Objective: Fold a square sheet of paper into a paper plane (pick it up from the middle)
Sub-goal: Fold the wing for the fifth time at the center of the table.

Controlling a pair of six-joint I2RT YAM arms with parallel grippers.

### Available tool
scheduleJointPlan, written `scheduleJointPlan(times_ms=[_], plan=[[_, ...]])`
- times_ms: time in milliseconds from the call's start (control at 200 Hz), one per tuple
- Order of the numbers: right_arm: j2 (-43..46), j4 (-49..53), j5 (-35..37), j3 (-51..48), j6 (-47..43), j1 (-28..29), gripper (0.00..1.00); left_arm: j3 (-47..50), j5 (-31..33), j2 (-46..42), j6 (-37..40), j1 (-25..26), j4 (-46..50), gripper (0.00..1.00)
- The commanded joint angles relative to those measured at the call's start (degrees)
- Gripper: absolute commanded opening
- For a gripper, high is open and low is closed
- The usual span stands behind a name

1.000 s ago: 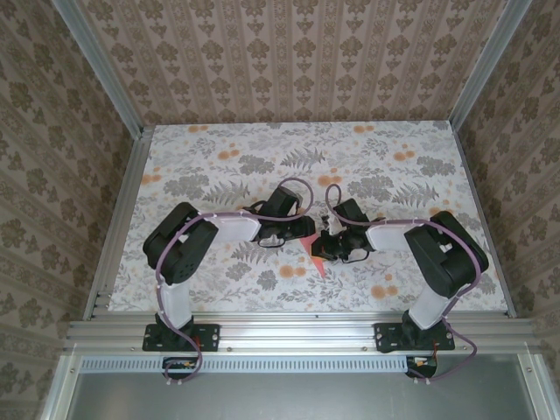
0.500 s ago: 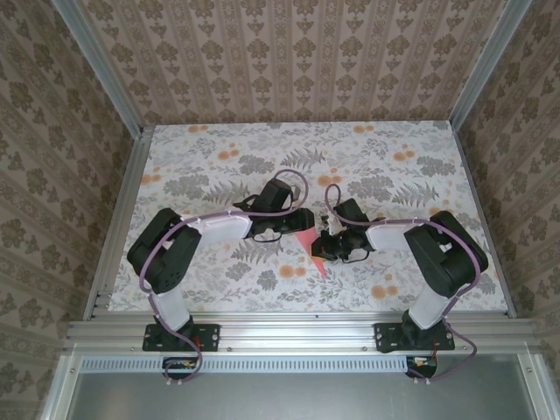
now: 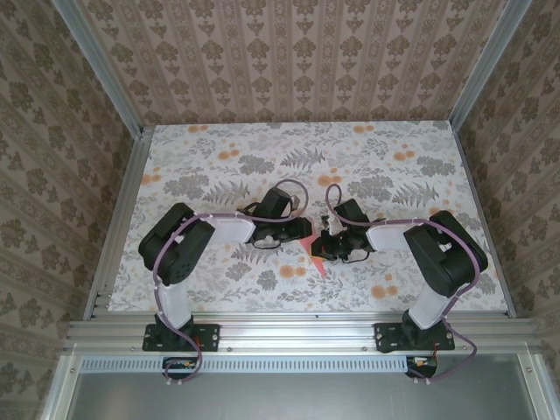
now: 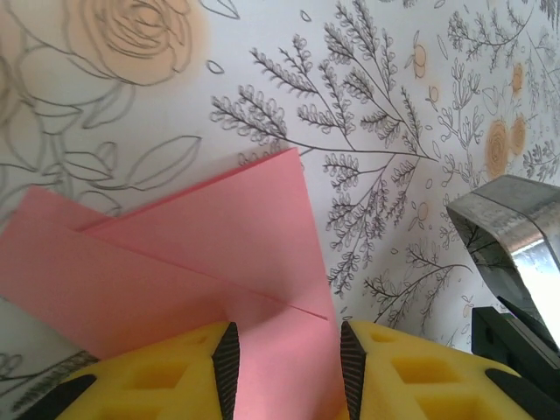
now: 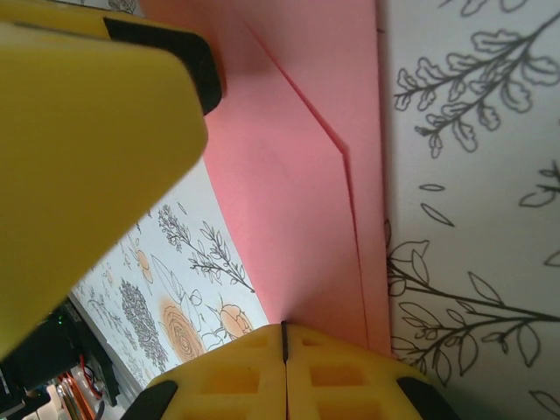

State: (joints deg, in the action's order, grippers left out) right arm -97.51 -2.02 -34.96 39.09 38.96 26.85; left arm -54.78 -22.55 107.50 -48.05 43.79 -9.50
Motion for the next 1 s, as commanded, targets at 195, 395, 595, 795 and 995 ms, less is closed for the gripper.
scheduleJointPlan(times_ms=[195,395,595,795,995], plan=[[-3.3,5.3,6.6,-4.0,-0.1,-0.1,0.08,-0.1,1.7,2.0,1.5,-3.8,-1.7,0.39],[-2.6,6.4,6.7,-4.1,-0.8,-0.1,0.08,-2.9,2.8,3.1,3.1,-5.5,2.6,0.39],[-2.8,6.2,6.6,-3.8,-0.6,-0.1,0.08,-2.3,2.0,3.4,3.5,-7.9,1.1,0.4],[-2.7,5.6,6.3,-3.4,0.0,-0.1,0.08,-3.4,0.9,-0.9,4.9,-9.0,3.4,0.42],[-2.8,4.7,6.1,-3.2,0.8,-0.1,0.08,-3.8,0.8,-5.0,4.3,-5.1,4.2,0.43]])
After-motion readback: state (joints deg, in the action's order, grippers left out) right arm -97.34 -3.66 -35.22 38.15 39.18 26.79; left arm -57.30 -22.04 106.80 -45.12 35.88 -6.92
